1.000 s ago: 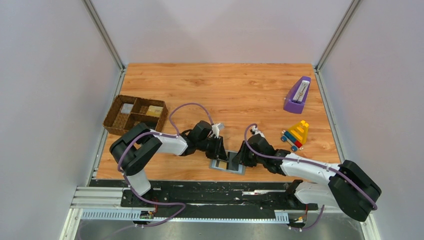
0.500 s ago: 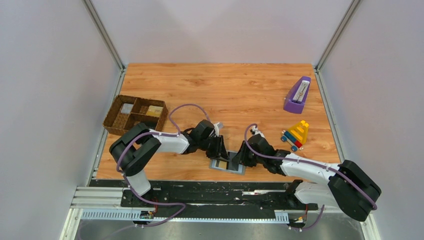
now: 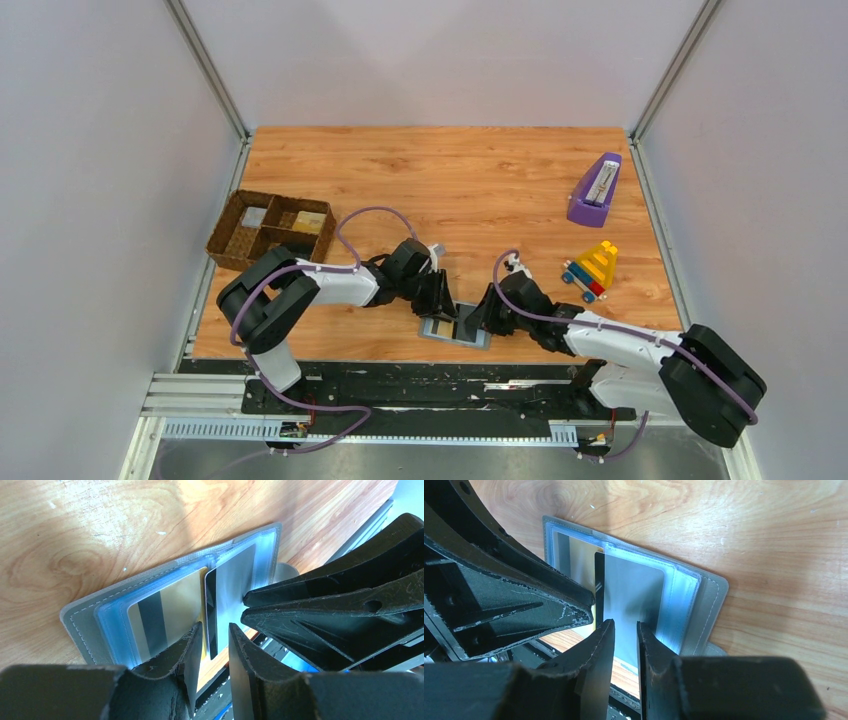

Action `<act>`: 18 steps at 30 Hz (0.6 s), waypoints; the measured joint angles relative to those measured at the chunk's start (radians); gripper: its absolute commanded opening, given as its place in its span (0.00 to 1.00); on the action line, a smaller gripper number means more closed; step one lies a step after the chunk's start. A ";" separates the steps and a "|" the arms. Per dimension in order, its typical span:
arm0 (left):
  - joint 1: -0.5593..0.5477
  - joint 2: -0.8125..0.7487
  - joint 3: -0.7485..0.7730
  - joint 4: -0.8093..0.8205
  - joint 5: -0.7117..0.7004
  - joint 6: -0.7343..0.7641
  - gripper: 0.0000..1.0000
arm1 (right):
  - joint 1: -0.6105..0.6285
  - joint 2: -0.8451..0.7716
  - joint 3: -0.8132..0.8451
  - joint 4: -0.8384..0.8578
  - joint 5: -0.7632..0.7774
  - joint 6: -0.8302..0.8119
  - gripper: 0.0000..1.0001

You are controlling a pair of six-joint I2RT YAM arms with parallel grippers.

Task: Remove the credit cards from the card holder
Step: Remove the credit card from the card holder.

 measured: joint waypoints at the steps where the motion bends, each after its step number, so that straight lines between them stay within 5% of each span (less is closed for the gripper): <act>1: 0.000 0.000 0.000 0.000 0.000 -0.001 0.35 | -0.003 -0.003 -0.001 -0.001 0.000 0.001 0.25; 18: -0.010 0.019 -0.006 0.055 0.018 -0.022 0.33 | -0.006 -0.078 -0.005 -0.108 0.041 0.001 0.25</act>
